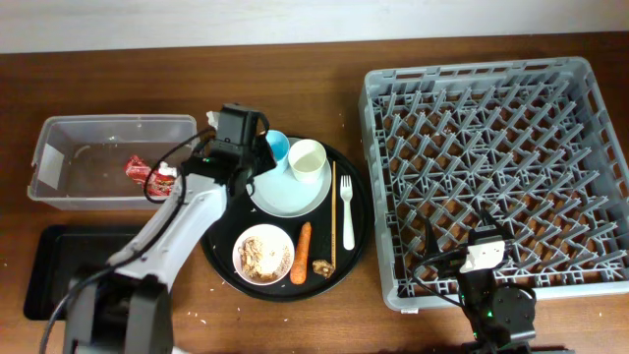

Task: Sort waste into correct bins and load items into the dishwasher rack
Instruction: 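Move left gripper to the rice bowl and grasp its rim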

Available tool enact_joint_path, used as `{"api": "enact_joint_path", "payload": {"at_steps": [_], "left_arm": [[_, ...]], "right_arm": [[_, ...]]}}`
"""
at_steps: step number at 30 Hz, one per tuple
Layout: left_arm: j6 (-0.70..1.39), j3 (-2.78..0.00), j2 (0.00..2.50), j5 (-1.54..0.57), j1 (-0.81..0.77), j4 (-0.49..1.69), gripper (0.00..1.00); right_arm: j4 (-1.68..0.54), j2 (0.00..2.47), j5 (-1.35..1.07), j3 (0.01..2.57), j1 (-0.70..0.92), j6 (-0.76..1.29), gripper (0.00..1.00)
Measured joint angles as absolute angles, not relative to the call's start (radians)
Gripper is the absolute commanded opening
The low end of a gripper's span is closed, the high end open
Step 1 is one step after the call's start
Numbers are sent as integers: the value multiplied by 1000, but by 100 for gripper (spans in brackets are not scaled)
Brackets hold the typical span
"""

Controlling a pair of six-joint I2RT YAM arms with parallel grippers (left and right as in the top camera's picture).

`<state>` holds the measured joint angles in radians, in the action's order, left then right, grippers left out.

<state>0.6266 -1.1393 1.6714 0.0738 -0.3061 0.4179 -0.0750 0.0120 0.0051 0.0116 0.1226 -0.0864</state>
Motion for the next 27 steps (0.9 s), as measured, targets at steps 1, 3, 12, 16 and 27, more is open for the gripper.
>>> {"api": "enact_joint_path", "payload": {"at_steps": [1, 3, 12, 16, 27], "left_arm": [[634, -1139, 1697, 82, -306, 403, 42], [638, -1139, 1706, 87, -306, 390, 42], [599, -1156, 1250, 80, -552, 1059, 45], [681, -1066, 1293, 159, -761, 1051, 45], [750, -936, 1583, 197, -801, 746, 27]], "right_arm": [[-75, 12, 5, 12, 123, -86, 99], [-75, 12, 5, 12, 123, -86, 99], [-75, 12, 5, 12, 123, -86, 99], [-75, 12, 5, 12, 123, -86, 99], [-75, 12, 5, 12, 123, -86, 99]]}}
